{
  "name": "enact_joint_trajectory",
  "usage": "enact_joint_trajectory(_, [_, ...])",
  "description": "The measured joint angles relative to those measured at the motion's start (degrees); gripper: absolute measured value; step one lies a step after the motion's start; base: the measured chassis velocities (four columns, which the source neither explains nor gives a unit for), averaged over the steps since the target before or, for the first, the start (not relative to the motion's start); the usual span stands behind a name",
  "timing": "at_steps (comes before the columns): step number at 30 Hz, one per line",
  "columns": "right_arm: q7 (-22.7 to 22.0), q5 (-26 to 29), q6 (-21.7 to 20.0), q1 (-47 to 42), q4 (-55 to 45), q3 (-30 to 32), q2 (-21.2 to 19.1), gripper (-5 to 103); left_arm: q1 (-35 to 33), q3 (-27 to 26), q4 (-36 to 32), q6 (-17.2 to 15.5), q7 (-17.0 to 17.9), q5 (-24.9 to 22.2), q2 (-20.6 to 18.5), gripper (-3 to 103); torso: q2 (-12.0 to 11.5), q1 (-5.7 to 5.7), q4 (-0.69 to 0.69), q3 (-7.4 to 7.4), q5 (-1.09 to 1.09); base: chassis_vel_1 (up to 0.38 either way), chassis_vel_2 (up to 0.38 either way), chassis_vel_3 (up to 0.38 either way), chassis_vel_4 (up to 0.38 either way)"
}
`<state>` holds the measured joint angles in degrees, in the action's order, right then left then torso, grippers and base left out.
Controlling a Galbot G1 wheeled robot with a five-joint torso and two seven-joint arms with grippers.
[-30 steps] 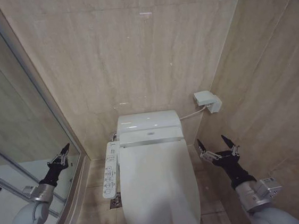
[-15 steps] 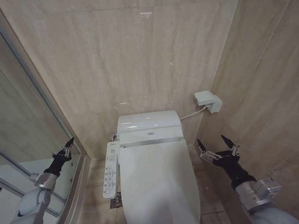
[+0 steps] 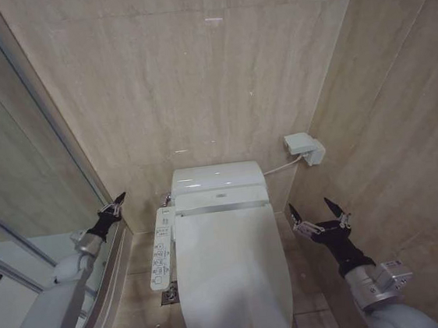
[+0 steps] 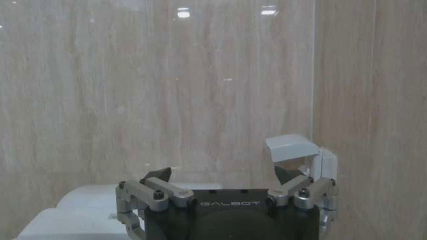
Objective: Open the toilet lid, clean the toilet bowl with a toilet brush, close the toilet lid, and flush.
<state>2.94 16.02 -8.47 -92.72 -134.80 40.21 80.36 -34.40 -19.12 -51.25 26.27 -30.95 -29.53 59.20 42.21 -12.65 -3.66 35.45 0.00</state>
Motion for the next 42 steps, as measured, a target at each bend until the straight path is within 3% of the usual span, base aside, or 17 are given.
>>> enact_joint_trajectory(13, [0.00,0.00,0.00,0.00,0.00,0.00,0.00,100,10.08,6.87,12.32,3.94,-4.97,4.49,3.90,0,0.00,0.00,-0.01,0.00,0.00,0.000,0.000,0.000,0.000])
enact_joint_trajectory(17, [0.00,0.00,0.00,0.00,0.00,0.00,0.00,100,12.29,9.17,15.94,5.66,-8.30,5.80,4.87,0,0.00,0.00,-0.01,0.00,0.00,0.000,0.000,0.000,0.000])
enact_joint_trajectory(42, [0.00,0.00,0.00,0.00,0.00,0.00,0.00,100,10.41,9.06,16.48,6.11,-14.14,6.57,4.51,0,0.01,0.01,0.00,-0.01,-0.01,0.000,0.000,0.000,0.000])
